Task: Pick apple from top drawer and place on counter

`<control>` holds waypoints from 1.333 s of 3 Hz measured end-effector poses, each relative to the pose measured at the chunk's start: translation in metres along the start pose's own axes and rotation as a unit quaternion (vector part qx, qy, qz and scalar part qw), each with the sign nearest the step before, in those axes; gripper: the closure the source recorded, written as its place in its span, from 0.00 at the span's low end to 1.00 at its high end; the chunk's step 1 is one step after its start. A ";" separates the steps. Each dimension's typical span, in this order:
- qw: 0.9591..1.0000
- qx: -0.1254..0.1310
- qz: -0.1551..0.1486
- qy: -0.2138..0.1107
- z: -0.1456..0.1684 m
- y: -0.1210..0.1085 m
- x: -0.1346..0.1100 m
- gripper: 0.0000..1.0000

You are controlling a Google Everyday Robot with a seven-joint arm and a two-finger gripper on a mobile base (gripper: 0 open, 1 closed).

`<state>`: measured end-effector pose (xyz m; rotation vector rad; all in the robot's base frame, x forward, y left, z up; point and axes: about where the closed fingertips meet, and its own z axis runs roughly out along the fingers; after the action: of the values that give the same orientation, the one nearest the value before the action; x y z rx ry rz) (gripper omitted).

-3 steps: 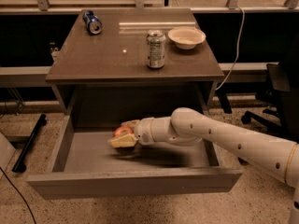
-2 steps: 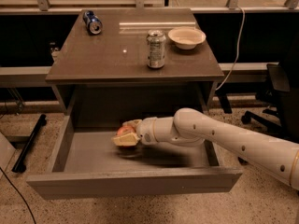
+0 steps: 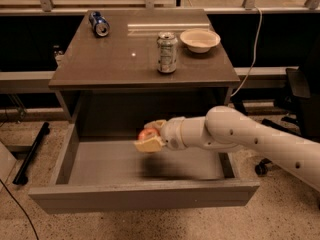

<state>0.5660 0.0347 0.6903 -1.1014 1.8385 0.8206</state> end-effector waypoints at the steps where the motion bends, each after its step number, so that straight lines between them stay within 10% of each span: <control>1: 1.000 0.002 -0.020 0.010 -0.041 0.006 -0.022 1.00; 3: 0.992 0.006 -0.121 0.027 -0.140 0.012 -0.122 1.00; 4: 0.981 0.009 -0.192 0.019 -0.173 0.027 -0.178 1.00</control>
Offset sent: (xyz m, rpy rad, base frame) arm -0.0266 -0.0894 0.1959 -0.1623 -0.1676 0.1233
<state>0.5366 -0.0326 0.9282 -1.4117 1.5859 0.5580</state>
